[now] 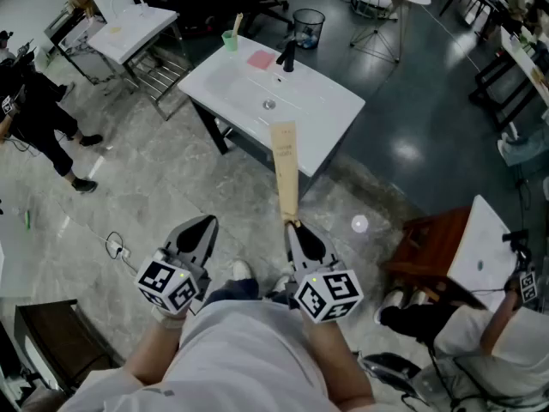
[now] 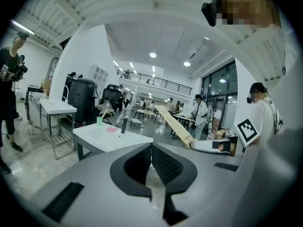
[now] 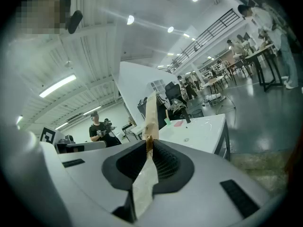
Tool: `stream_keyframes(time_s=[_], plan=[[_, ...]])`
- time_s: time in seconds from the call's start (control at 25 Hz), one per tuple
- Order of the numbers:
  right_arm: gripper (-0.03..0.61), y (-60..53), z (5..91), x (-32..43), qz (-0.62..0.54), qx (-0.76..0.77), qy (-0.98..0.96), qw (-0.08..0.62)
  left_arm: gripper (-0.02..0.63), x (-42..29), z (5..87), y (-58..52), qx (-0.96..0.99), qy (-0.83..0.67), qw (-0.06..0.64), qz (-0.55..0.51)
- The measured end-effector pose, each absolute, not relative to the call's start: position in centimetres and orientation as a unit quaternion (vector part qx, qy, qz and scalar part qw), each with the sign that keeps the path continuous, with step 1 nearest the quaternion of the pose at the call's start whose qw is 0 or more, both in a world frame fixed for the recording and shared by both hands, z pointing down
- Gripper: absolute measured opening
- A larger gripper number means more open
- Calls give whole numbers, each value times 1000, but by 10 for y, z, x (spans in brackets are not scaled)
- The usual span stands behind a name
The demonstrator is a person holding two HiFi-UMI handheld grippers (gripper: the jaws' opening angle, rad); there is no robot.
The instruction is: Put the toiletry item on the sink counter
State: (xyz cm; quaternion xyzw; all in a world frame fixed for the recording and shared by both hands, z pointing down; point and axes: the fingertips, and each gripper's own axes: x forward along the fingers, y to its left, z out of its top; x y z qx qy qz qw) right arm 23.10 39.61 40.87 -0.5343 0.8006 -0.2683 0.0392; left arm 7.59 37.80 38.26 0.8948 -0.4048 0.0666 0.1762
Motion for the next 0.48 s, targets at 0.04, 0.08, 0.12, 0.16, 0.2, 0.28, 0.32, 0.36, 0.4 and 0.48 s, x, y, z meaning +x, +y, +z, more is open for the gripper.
stream_keyframes(time_s=[0.04, 0.08, 0.12, 0.16, 0.2, 0.28, 0.32, 0.36, 0.4, 0.48], plan=[[48, 394, 408, 229, -268, -535, 800, 39, 17, 74, 382, 376, 895, -404, 178, 66], [48, 392, 407, 227, -269, -535, 800, 38, 17, 72, 382, 373, 895, -403, 180, 65], [48, 390, 406, 225, -270, -535, 800, 39, 17, 70, 381, 371, 896, -401, 181, 63], [48, 388, 406, 223, -270, -535, 799, 39, 17, 68, 380, 369, 897, -398, 183, 60], [48, 387, 405, 221, -270, -536, 799, 38, 17, 66, 379, 366, 898, -395, 186, 57], [48, 383, 405, 216, -266, -538, 799, 38, 17, 62, 378, 361, 900, -388, 189, 52], [48, 381, 405, 214, -265, -539, 799, 37, 17, 60, 377, 358, 901, -386, 189, 51], [48, 378, 405, 211, -264, -540, 798, 36, 17, 58, 377, 355, 902, -384, 189, 50], [48, 375, 405, 209, -263, -542, 798, 35, 17, 55, 377, 352, 903, -382, 189, 50], [48, 369, 405, 202, -260, -544, 797, 32, 17, 47, 377, 346, 905, -378, 188, 48]])
